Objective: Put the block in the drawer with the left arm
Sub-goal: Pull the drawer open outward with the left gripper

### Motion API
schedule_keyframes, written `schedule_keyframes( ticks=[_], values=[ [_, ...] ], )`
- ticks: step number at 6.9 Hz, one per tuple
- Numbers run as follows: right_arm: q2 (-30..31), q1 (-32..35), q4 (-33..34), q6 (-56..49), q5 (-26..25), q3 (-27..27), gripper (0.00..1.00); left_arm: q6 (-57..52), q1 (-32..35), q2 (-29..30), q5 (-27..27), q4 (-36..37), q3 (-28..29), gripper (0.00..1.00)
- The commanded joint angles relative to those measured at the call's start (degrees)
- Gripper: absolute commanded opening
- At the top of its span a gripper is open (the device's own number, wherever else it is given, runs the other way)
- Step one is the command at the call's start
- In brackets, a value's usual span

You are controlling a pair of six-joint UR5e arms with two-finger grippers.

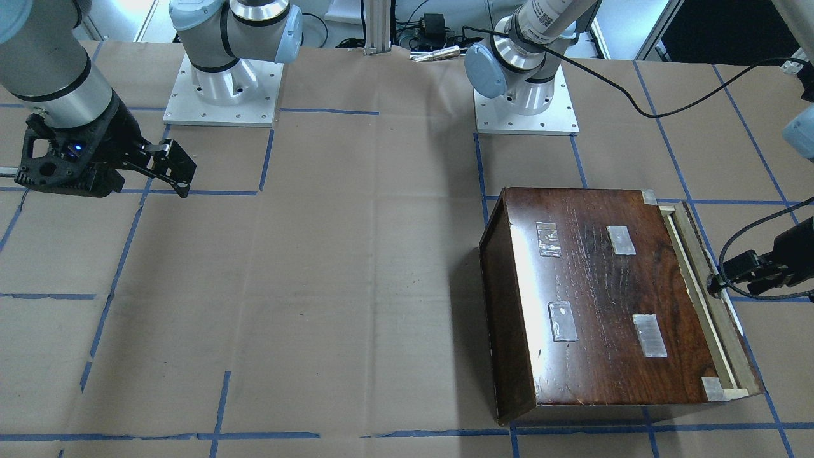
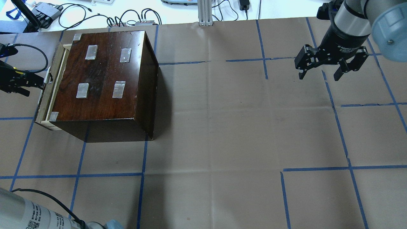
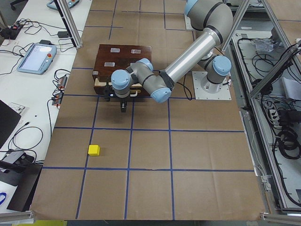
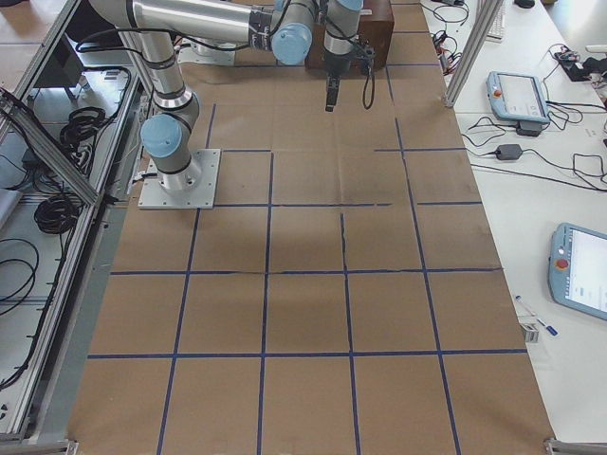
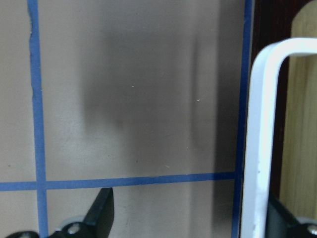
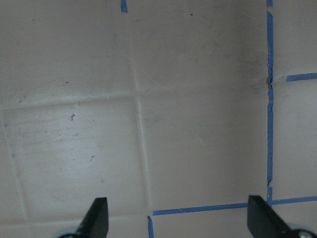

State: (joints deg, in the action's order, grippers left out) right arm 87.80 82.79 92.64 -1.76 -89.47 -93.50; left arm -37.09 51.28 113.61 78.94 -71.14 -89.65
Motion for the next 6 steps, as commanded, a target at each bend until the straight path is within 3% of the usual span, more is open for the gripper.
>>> schedule_keyframes(
  ticks=[1, 6],
  values=[
    [0.0, 0.0, -0.09, 0.0, 0.0, -0.01, 1.0, 0.0, -0.13, 0.03, 0.77, 0.74, 0.09, 0.98],
    [0.0, 0.0, 0.0, 0.0, 0.0, -0.01, 1.0, -0.18, -2.68, 1.0, 0.77, 0.74, 1.23, 0.98]
  ],
)
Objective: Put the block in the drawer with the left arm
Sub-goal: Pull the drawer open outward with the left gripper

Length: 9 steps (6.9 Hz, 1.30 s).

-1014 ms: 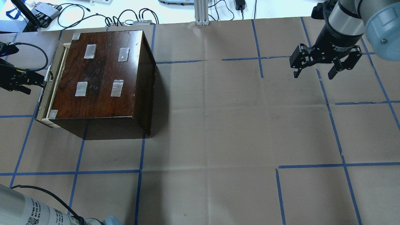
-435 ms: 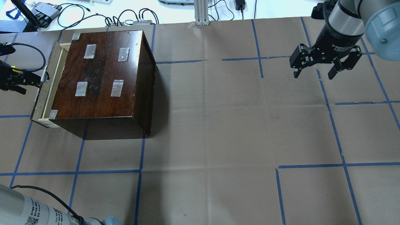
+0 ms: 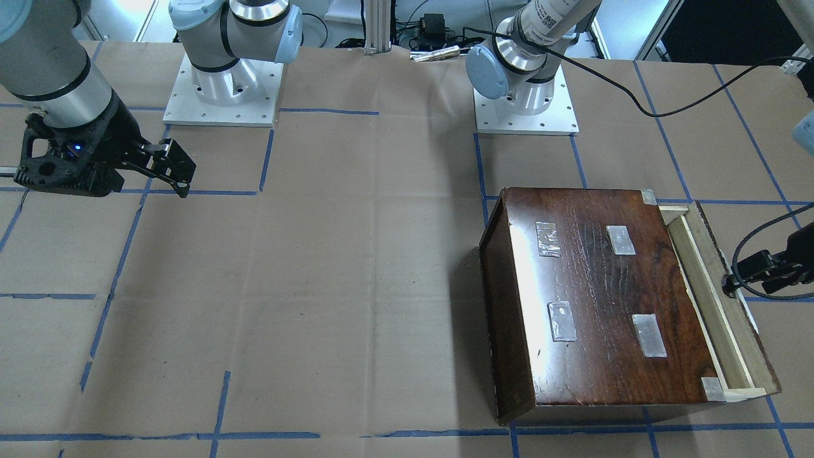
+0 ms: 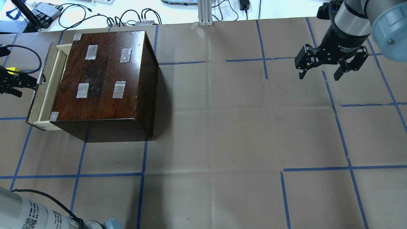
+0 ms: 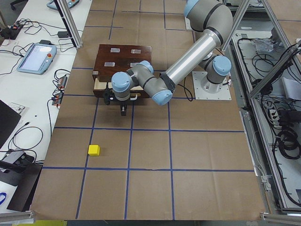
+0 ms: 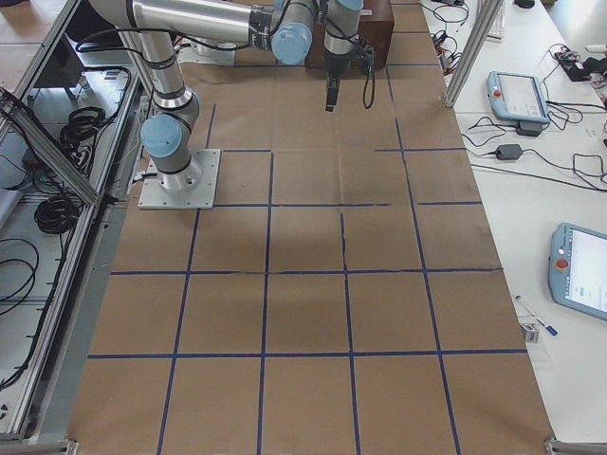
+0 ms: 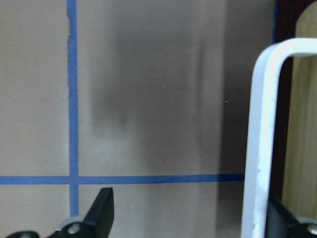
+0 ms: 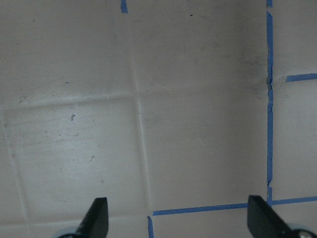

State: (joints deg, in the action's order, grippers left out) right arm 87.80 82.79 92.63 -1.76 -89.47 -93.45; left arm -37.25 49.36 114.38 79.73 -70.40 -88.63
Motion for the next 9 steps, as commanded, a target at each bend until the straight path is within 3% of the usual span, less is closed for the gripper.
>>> schedule_keyframes(
  ticks=[1, 3, 5, 9],
  values=[
    [0.0, 0.0, -0.08, 0.0, 0.0, -0.07, 1.0, -0.02, -0.84, 0.23, -0.01, 0.09, 0.3, 0.98],
    [0.0, 0.0, 0.01, 0.0, 0.0, 0.02, 1.0, -0.81, -0.93, 0.58, 0.16, 1.32, 0.38, 0.98],
    [0.0, 0.0, 0.01, 0.0, 0.0, 0.02, 1.0, -2.12, -0.93, 0.93, 3.93, 2.02, 0.82, 0.98],
    [0.0, 0.0, 0.01, 0.0, 0.0, -0.07, 1.0, -2.3, -0.93, 0.49, 4.29, 1.93, 1.7, 0.98]
  ],
)
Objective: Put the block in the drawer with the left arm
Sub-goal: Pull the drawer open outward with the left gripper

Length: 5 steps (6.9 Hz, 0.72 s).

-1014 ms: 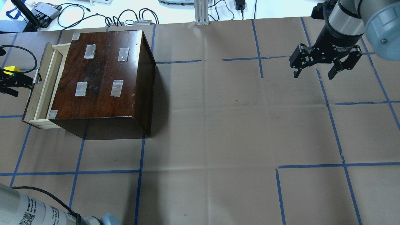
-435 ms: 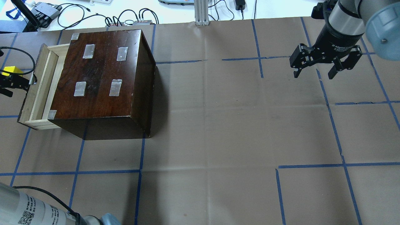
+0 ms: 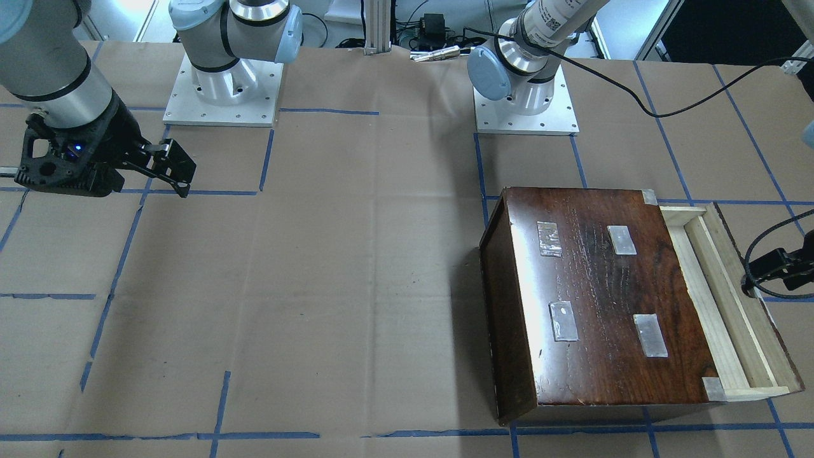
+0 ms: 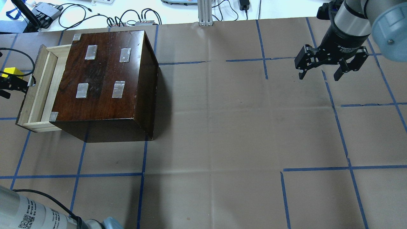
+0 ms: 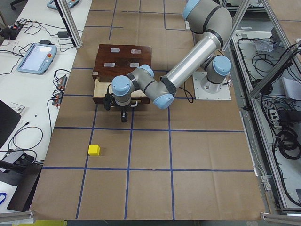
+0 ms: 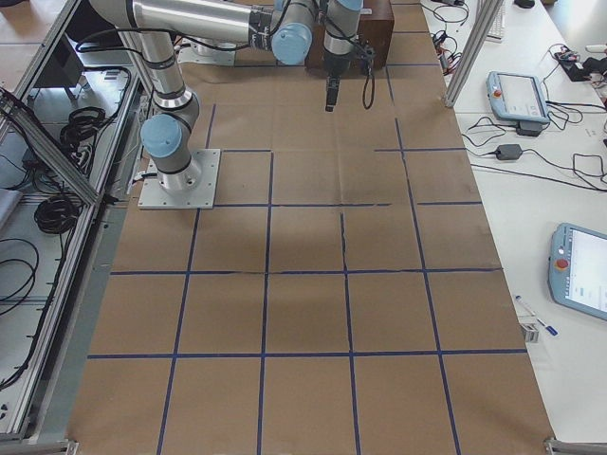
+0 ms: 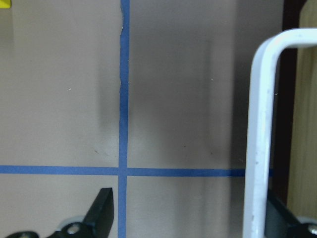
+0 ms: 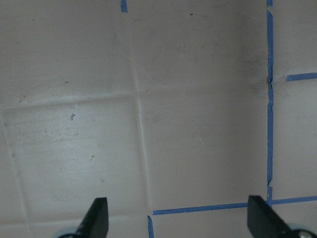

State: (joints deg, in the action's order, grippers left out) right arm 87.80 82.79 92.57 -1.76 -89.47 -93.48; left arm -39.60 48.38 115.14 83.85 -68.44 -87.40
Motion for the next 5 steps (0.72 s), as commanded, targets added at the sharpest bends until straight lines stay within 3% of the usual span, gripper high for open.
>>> schedule_keyframes(
  ticks=[1, 5],
  values=[
    [0.0, 0.0, 0.07, 0.0, 0.0, 0.05, 1.0, 0.05, 0.05, -0.53, 0.17, -0.2, 0.73, 0.98],
    [0.0, 0.0, 0.07, 0.0, 0.0, 0.05, 1.0, 0.14, 0.05, -1.58, 0.17, -1.25, 2.22, 0.98]
  ],
)
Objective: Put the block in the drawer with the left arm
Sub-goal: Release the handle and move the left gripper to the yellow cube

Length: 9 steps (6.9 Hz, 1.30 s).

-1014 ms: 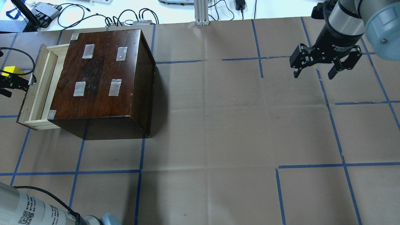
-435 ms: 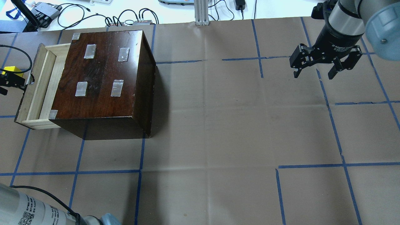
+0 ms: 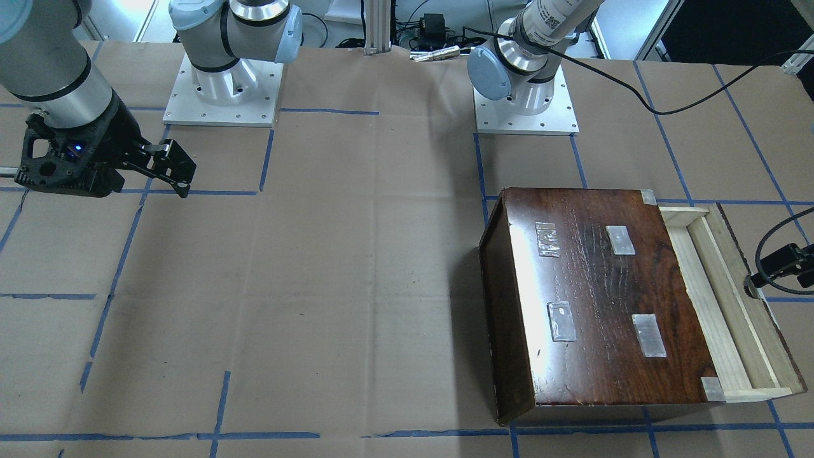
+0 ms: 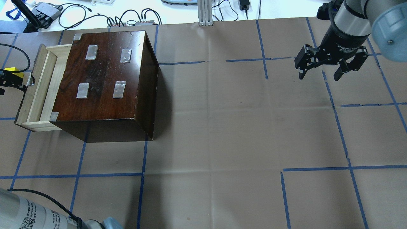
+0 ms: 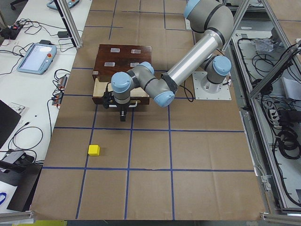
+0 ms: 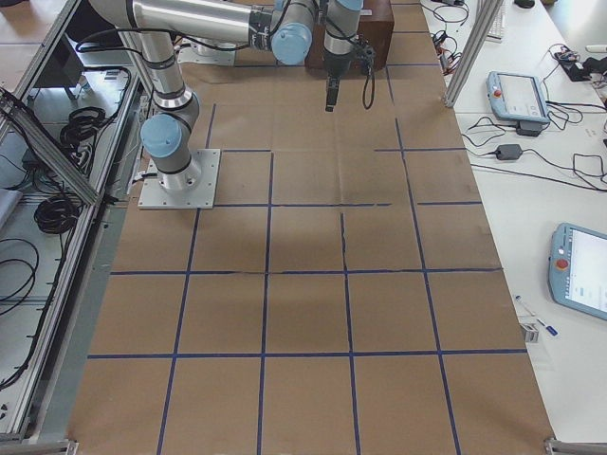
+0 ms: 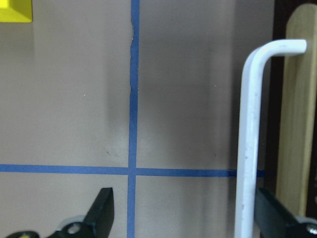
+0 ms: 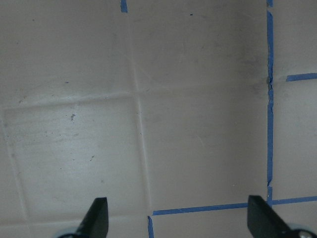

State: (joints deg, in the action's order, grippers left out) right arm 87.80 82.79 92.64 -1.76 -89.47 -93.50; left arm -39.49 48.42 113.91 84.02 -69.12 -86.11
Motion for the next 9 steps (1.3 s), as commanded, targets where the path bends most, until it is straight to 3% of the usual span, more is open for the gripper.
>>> schedule_keyframes(
  ticks=[1, 3, 5, 7, 9],
  values=[
    [0.0, 0.0, -0.09, 0.0, 0.0, -0.02, 1.0, 0.03, 0.01, -0.97, 0.0, -2.32, 2.69, 0.98],
    [0.0, 0.0, -0.09, 0.0, 0.0, 0.07, 1.0, 0.03, -0.08, -0.28, 0.0, -4.35, 6.64, 0.98],
    [0.0, 0.0, 0.0, 0.0, 0.0, 0.07, 1.0, 0.03, -0.16, 4.79, -0.09, -5.4, 14.52, 0.98],
    [0.0, 0.0, 0.0, 0.0, 0.0, 0.07, 1.0, -1.19, -0.42, 13.74, -0.09, -9.08, 27.68, 0.98],
    [0.0, 0.0, 0.0, 0.0, 0.0, 0.07, 1.0, -4.0, -4.72, 23.59, 0.0, -13.13, 41.57, 0.98]
  ],
)
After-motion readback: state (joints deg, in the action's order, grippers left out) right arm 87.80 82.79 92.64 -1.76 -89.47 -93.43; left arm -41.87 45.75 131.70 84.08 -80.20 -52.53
